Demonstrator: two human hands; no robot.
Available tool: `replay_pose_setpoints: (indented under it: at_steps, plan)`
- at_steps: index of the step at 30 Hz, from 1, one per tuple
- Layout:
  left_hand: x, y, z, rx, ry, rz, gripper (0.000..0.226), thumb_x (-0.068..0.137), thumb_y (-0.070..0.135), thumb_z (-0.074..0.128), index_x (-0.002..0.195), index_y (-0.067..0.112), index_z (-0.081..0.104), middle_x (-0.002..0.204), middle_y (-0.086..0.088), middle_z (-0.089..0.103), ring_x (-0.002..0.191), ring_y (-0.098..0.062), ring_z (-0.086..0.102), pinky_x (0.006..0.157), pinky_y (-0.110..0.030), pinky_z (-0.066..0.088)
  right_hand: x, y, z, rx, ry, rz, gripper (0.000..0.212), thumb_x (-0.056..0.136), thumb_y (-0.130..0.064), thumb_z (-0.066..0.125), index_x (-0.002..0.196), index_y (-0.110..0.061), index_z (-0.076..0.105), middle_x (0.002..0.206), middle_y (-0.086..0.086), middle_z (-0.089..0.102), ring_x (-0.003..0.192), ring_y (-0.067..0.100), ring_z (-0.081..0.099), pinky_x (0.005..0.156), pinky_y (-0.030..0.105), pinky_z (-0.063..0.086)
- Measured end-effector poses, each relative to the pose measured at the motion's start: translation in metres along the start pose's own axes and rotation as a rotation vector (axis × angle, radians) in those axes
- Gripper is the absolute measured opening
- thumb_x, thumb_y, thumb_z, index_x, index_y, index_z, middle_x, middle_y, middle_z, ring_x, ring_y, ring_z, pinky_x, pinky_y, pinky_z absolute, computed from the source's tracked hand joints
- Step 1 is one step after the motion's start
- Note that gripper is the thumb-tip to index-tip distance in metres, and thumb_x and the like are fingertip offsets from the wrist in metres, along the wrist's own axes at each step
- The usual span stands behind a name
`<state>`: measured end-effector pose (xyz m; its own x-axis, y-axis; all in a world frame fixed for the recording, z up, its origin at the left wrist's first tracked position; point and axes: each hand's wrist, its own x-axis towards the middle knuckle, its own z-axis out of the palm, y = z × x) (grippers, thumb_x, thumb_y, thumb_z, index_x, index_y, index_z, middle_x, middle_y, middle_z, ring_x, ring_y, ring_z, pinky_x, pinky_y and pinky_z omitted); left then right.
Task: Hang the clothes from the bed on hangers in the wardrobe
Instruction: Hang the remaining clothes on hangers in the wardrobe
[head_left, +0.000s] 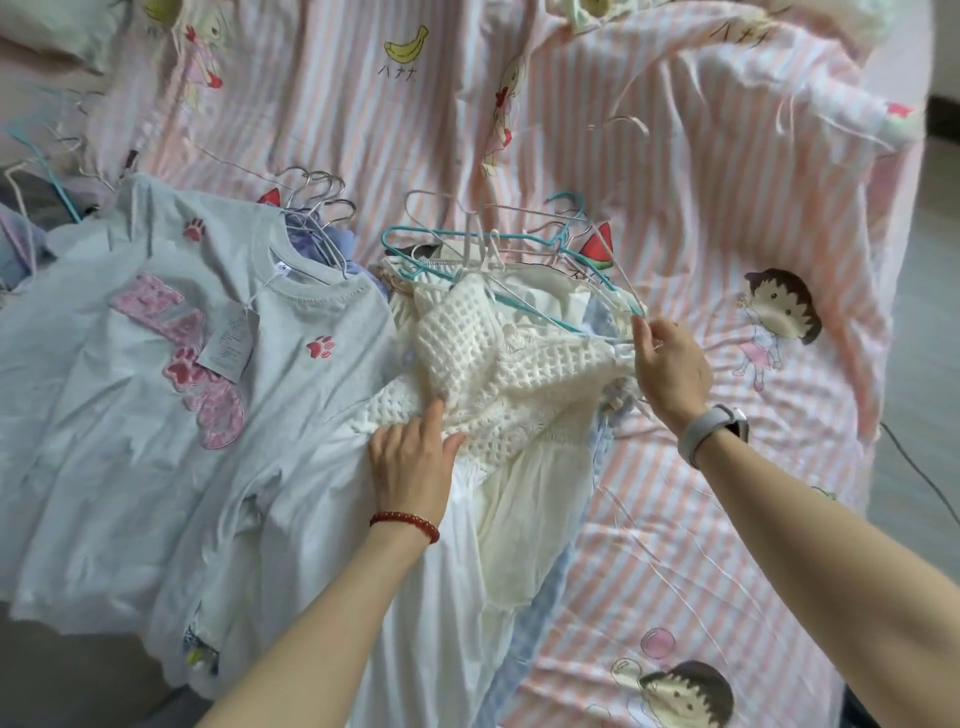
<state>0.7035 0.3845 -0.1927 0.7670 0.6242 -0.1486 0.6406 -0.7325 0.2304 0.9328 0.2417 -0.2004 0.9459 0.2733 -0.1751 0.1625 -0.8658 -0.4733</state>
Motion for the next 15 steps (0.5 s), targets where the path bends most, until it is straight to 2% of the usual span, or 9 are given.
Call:
replay_pose_setpoints:
  at_steps: [2, 4, 5, 9, 12, 15]
  plan:
    - [-0.004, 0.002, -0.008, -0.141, -0.066, -0.039, 0.034, 0.084, 0.025, 0.064, 0.112, 0.006, 0.062, 0.088, -0.013, 0.070, 0.083, -0.033, 0.063, 0.078, -0.041, 0.045, -0.015, 0.004, -0.006, 0.024, 0.048, -0.020, 0.038, 0.098, -0.033, 0.034, 0.078, -0.007, 0.053, 0.085, 0.015, 0.056, 0.079, 0.031, 0.052, 0.062, 0.031, 0.028]
    - [-0.012, 0.005, -0.015, -0.341, -0.103, -0.160, 0.029, 0.095, 0.025, 0.048, 0.116, 0.008, 0.058, 0.108, -0.011, 0.066, 0.100, -0.031, 0.058, 0.083, -0.037, 0.040, -0.028, 0.004, -0.012, 0.029, 0.072, -0.043, 0.037, 0.098, -0.027, 0.035, 0.079, -0.001, 0.053, 0.081, 0.022, 0.060, 0.076, 0.036, 0.054, 0.059, 0.032, 0.028]
    - [-0.017, 0.005, -0.018, -0.436, -0.085, -0.217, 0.029, 0.096, 0.025, 0.043, 0.116, 0.009, 0.058, 0.111, -0.010, 0.065, 0.102, -0.029, 0.056, 0.083, -0.035, 0.040, -0.035, 0.003, -0.015, 0.030, 0.077, -0.057, 0.035, 0.098, -0.025, 0.036, 0.083, 0.001, 0.055, 0.080, 0.023, 0.061, 0.074, 0.038, 0.054, 0.058, 0.033, 0.028]
    - [-0.040, 0.001, -0.044, -0.654, 0.007, -0.304, 0.025, 0.098, 0.019, 0.040, 0.111, 0.008, 0.057, 0.108, -0.008, 0.065, 0.101, -0.024, 0.058, 0.075, -0.026, 0.039, -0.060, -0.011, -0.022, 0.121, 0.068, -0.141, 0.020, 0.096, -0.018, 0.043, 0.098, -0.003, 0.055, 0.076, 0.020, 0.063, 0.071, 0.039, 0.056, 0.058, 0.036, 0.032]
    - [-0.055, -0.011, -0.073, -0.707, 0.042, -0.328, 0.029, 0.097, 0.022, 0.043, 0.117, 0.008, 0.058, 0.109, -0.007, 0.064, 0.098, -0.017, 0.057, 0.077, -0.018, 0.036, -0.081, -0.027, -0.024, 0.204, 0.073, -0.182, 0.019, 0.094, -0.019, 0.047, 0.092, -0.002, 0.056, 0.069, 0.016, 0.061, 0.067, 0.038, 0.055, 0.060, 0.039, 0.035]
    - [-0.079, -0.035, -0.102, -0.760, 0.056, -0.334, 0.037, 0.091, 0.029, 0.053, 0.120, 0.007, 0.059, 0.109, -0.002, 0.062, 0.097, -0.009, 0.055, 0.080, -0.016, 0.039, -0.107, -0.051, -0.029, 0.310, 0.066, -0.236, 0.020, 0.093, -0.017, 0.048, 0.086, 0.000, 0.056, 0.059, 0.008, 0.051, 0.060, 0.026, 0.046, 0.061, 0.036, 0.031]
